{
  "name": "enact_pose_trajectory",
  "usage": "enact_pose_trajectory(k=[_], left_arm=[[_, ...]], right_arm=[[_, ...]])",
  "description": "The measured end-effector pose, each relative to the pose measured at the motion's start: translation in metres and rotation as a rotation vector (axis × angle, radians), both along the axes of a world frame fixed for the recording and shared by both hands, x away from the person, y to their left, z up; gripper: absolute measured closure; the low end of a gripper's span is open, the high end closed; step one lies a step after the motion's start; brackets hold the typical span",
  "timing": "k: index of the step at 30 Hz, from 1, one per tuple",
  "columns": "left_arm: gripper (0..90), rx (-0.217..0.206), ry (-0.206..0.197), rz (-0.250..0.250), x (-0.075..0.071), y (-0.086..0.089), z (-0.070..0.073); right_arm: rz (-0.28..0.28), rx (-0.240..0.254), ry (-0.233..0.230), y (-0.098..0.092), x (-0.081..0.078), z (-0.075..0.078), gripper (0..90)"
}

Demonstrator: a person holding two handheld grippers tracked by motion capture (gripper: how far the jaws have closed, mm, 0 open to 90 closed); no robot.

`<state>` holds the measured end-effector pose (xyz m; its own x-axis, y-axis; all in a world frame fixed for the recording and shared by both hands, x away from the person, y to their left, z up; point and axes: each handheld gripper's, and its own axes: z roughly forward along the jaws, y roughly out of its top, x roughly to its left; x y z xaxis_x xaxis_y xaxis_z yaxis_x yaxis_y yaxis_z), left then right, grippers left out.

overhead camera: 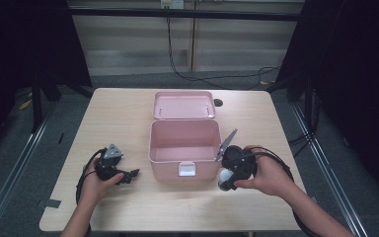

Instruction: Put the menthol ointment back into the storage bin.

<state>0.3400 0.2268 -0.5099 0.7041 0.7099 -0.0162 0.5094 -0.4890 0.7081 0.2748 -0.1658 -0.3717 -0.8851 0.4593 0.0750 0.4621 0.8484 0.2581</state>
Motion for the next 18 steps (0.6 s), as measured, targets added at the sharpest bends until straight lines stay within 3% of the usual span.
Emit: enact_pose_trajectory(k=[18], left_arm=[[6.6, -0.007, 0.001, 0.003, 0.0, -0.001, 0.0]], right_arm=[[-0.03, -0.035, -0.002, -0.015, 0.018, 0.039, 50.5]])
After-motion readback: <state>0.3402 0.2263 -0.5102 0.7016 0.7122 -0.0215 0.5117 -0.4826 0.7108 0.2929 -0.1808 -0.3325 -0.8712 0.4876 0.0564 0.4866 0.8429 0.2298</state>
